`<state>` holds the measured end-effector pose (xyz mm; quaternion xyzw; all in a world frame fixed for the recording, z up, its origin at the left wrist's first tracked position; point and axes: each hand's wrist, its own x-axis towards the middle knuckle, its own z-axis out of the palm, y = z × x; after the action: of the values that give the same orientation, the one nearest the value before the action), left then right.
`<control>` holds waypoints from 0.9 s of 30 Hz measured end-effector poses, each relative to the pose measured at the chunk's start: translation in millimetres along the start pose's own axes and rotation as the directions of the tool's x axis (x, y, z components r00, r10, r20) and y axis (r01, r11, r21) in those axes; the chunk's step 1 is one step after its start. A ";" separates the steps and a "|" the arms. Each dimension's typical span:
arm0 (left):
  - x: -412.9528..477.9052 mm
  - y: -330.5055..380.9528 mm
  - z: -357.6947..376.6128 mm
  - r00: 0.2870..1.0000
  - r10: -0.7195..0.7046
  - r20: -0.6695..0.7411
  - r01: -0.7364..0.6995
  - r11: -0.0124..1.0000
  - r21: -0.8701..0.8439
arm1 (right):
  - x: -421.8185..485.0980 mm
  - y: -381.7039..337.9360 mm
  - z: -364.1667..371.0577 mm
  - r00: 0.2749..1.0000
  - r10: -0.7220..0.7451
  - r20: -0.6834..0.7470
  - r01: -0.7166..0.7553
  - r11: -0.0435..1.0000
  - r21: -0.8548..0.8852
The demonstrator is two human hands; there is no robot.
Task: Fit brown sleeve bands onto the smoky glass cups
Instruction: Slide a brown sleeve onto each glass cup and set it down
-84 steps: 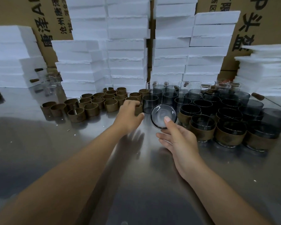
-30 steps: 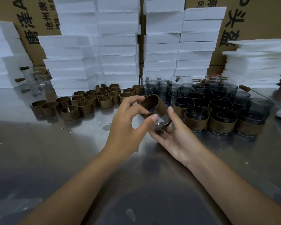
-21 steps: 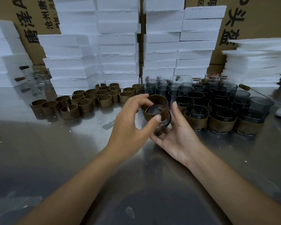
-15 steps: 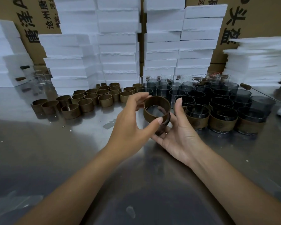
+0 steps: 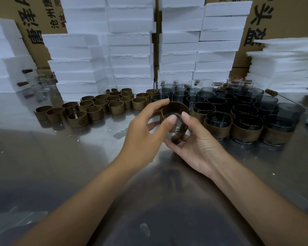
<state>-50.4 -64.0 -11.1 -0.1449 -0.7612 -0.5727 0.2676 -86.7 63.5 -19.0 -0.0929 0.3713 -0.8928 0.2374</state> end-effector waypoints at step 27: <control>3.7 -9.9 2.7 0.962 -0.259 0.092 0.275 0.897 -0.346 | 3.9 -1.3 -2.2 0.990 -0.138 0.025 0.140 0.983 -0.116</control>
<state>-59.3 -64.7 -17.3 -0.0978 -0.6633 -0.7287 0.1393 -91.3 63.7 -19.6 -0.1399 0.4139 -0.8829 0.1717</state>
